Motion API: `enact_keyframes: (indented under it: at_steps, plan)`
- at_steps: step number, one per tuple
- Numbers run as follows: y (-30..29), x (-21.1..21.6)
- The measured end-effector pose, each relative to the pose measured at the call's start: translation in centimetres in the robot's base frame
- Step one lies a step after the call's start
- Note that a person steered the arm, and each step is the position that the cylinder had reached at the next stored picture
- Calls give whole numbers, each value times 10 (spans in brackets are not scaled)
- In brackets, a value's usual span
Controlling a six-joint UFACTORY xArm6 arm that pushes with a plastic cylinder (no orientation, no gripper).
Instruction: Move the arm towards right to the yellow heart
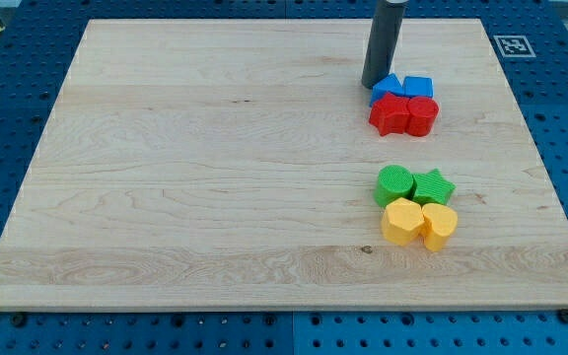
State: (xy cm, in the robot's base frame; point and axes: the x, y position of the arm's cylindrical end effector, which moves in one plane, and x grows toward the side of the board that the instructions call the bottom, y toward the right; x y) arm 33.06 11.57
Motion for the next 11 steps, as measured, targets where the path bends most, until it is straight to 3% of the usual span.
enact_keyframes:
  at_steps: [1,2,3,5,6,7,8,9,10,11]
  plan:
    - [-22,0]
    - [-86,3]
    - [-116,50]
    - [-112,185]
    - [-100,245]
    - [-46,286]
    - [13,288]
    - [111,268]
    - [142,224]
    - [117,201]
